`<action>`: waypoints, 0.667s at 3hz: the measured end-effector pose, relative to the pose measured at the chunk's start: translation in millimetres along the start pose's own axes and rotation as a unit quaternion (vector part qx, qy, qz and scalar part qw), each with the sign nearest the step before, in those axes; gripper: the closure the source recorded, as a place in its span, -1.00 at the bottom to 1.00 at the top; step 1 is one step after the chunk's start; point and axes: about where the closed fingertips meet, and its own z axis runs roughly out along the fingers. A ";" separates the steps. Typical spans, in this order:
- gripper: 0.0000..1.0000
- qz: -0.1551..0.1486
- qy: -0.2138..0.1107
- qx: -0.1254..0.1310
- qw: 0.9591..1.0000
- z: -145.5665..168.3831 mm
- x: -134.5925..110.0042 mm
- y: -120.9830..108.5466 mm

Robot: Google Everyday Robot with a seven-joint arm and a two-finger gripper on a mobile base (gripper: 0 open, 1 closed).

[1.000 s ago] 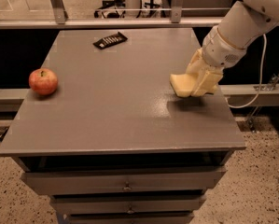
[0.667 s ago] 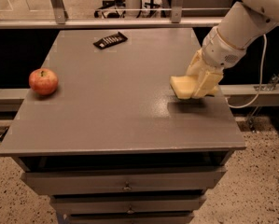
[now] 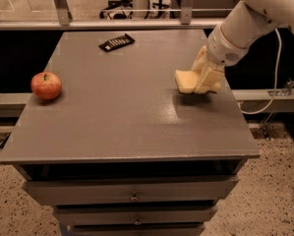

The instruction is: Move sponge near rxbar chocolate

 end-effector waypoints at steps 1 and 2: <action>1.00 0.013 0.009 0.037 0.999 10.2 -3.3 -52.1; 1.00 0.014 0.009 0.075 0.997 15.8 -18.7 -110.2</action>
Offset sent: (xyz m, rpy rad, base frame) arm 0.1877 0.0390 0.0544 0.0110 -0.2367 -0.1163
